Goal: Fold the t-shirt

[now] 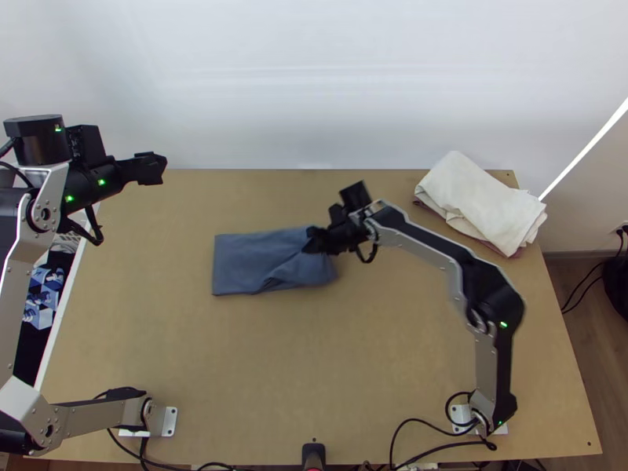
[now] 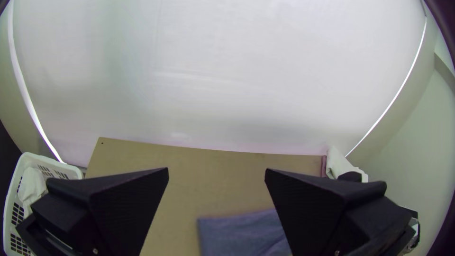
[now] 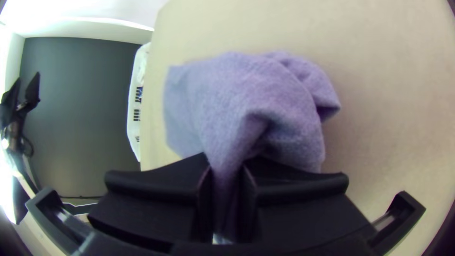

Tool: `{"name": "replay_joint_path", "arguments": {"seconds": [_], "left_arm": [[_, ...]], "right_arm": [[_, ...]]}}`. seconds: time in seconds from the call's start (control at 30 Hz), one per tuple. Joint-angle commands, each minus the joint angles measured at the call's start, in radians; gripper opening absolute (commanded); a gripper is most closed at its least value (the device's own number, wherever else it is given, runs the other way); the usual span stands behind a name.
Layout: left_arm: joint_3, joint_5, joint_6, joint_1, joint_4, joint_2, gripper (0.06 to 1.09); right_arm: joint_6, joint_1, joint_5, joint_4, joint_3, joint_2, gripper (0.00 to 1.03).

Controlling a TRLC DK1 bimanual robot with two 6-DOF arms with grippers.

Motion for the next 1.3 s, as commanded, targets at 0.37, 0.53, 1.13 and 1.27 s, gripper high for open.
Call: {"name": "replay_joint_path", "arguments": {"seconds": [0.37, 0.53, 1.13, 1.27], "left_arm": [[-0.022, -0.001, 0.023, 0.015, -0.009, -0.034, 1.04], [-0.025, -0.001, 0.023, 0.015, -0.009, -0.037, 1.04], [-0.005, 0.001, 0.024, 0.014, -0.004, -0.031, 1.04], [-0.006, 0.001, 0.024, 0.014, -0.004, -0.033, 1.04]], "right_arm": [[0.111, -0.326, -0.117, -0.028, 0.262, -0.302, 0.03], [0.140, -0.481, -0.152, -0.028, 0.382, -0.258, 0.03], [0.240, -0.769, -0.224, -0.025, 0.710, -0.002, 0.03], [0.236, -0.785, -0.244, -0.026, 0.710, 0.035, 0.03]]}}
